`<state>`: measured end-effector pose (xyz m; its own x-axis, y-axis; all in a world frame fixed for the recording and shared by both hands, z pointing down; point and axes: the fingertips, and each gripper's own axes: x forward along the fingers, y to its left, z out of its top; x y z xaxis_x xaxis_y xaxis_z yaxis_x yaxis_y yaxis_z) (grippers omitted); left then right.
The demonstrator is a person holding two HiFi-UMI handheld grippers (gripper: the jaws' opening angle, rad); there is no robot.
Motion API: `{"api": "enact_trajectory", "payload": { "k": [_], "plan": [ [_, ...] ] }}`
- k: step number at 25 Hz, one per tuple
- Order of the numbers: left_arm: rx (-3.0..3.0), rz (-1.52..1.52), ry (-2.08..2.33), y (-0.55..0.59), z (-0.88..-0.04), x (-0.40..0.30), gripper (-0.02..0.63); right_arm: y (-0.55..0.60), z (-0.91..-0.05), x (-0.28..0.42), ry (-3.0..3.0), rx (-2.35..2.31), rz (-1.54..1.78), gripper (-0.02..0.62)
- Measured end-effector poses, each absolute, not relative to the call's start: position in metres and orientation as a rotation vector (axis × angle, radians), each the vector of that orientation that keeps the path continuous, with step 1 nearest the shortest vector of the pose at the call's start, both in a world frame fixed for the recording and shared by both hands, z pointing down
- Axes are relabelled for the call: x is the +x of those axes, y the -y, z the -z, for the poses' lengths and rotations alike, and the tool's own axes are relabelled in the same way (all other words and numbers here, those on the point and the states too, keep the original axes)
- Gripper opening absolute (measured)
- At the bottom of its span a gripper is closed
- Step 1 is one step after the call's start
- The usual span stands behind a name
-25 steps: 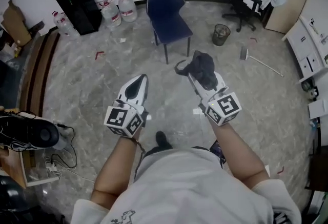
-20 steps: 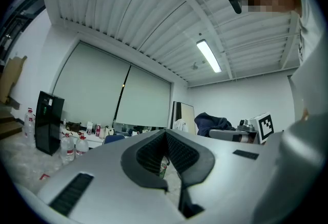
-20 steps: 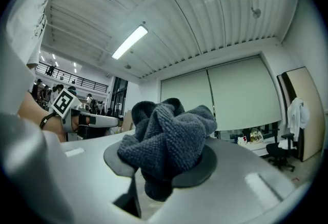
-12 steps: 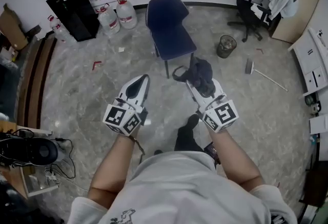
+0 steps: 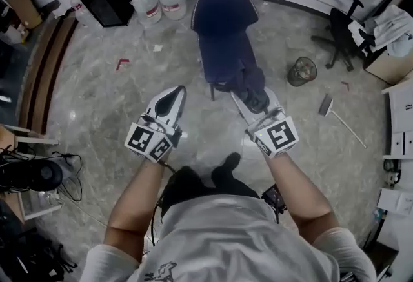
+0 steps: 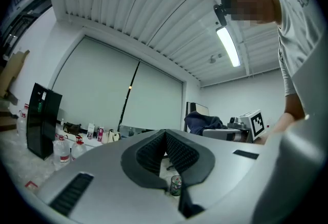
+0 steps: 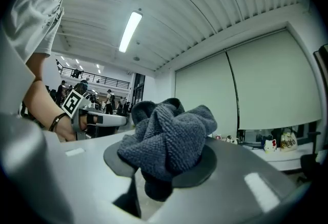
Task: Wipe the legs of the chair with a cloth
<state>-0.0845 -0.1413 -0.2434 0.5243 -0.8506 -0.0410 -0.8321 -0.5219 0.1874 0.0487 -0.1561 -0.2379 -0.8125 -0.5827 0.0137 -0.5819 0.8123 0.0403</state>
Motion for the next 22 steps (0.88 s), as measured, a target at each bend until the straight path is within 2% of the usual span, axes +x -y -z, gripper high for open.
{"api": "enact_trajectory", "payload": {
  "k": [5, 8, 14, 22],
  "plan": [
    [2.558, 0.161, 1.464, 0.208, 0.171, -0.098, 0.005, 0.222, 0.164, 0.029, 2.931, 0.847, -0.012, 0.127],
    [2.544, 0.171, 1.43, 0.254, 0.103, -0.106, 0.005, 0.258, 0.089, 0.015, 2.89, 0.831, -0.063, 0.127],
    [2.549, 0.119, 1.358, 0.347, -0.093, -0.098, 0.005, 0.309, -0.128, 0.012, 2.827, 0.832, -0.266, 0.127],
    [2.748, 0.044, 1.128, 0.417, -0.328, -0.085, 0.005, 0.332, -0.452, -0.009, 2.763, 0.731, -0.289, 0.127]
  ]
}}
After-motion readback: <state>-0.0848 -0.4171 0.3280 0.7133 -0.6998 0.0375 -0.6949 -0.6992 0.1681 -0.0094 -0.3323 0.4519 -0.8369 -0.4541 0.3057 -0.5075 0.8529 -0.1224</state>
